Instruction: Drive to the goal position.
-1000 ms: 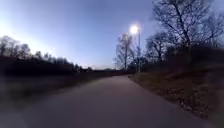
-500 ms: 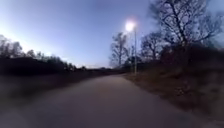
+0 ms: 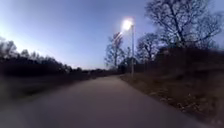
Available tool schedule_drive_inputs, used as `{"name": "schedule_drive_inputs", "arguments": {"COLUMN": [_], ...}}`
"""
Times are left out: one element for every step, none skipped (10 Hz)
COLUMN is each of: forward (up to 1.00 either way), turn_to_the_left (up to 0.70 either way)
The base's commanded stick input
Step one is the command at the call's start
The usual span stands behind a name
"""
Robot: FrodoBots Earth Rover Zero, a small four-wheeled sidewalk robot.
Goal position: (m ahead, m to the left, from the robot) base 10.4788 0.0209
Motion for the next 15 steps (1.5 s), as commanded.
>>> {"name": "schedule_drive_inputs", "arguments": {"forward": [1.00,1.00,1.00,1.00,1.00,1.00,1.00,1.00,1.00,1.00,1.00,1.00,1.00,1.00,1.00], "turn_to_the_left": [0.00,0.00,0.00,0.00,0.00,0.00,0.30,0.40,0.36,0.11,0.00,0.00,0.00,0.00,0.00]}}
